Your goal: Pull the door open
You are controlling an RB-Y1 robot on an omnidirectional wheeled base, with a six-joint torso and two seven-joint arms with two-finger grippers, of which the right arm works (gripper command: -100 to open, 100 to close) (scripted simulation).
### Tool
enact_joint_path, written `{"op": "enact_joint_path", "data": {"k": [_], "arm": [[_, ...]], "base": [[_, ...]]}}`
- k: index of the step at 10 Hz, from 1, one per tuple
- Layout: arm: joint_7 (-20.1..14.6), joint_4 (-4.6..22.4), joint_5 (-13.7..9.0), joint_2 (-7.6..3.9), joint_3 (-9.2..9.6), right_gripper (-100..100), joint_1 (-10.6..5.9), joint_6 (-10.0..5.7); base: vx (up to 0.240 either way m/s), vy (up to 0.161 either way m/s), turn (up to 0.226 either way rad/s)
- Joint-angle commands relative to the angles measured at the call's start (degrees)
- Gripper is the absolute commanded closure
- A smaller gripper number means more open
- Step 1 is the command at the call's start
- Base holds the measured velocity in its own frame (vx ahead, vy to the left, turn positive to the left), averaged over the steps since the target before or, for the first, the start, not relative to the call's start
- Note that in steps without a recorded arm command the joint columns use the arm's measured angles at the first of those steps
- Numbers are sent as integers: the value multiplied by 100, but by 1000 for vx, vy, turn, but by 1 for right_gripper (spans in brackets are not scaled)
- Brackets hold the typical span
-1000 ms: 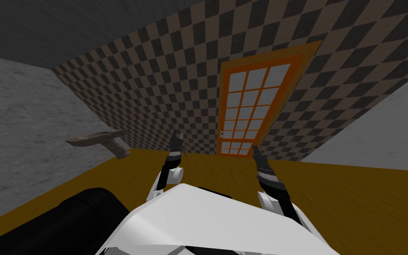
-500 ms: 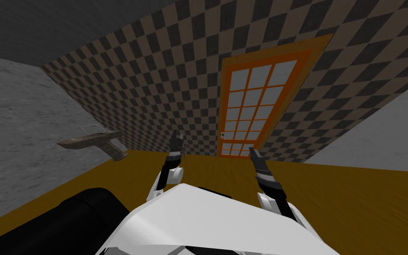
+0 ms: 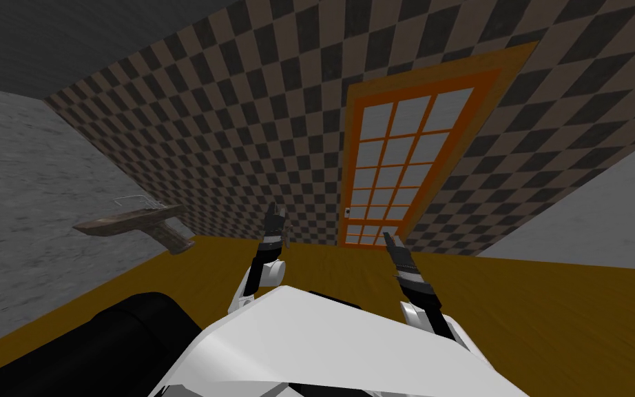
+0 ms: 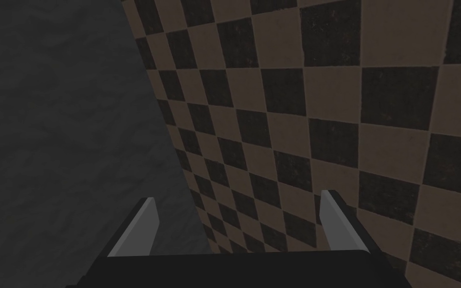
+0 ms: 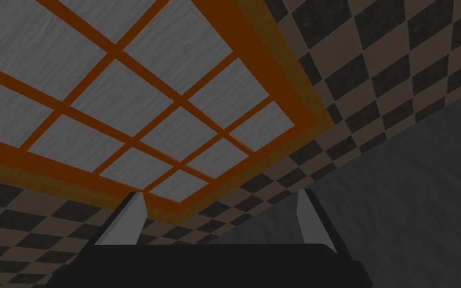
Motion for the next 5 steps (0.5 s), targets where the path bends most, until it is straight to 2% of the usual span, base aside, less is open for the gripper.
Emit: {"op": "enact_joint_path", "data": {"k": [1, 5], "arm": [[144, 236, 78, -15, -37, -100, -81, -49], [463, 779, 264, -57, -128, -100, -254, -159]], "base": [[89, 31, -12], [103, 32, -14]]}}
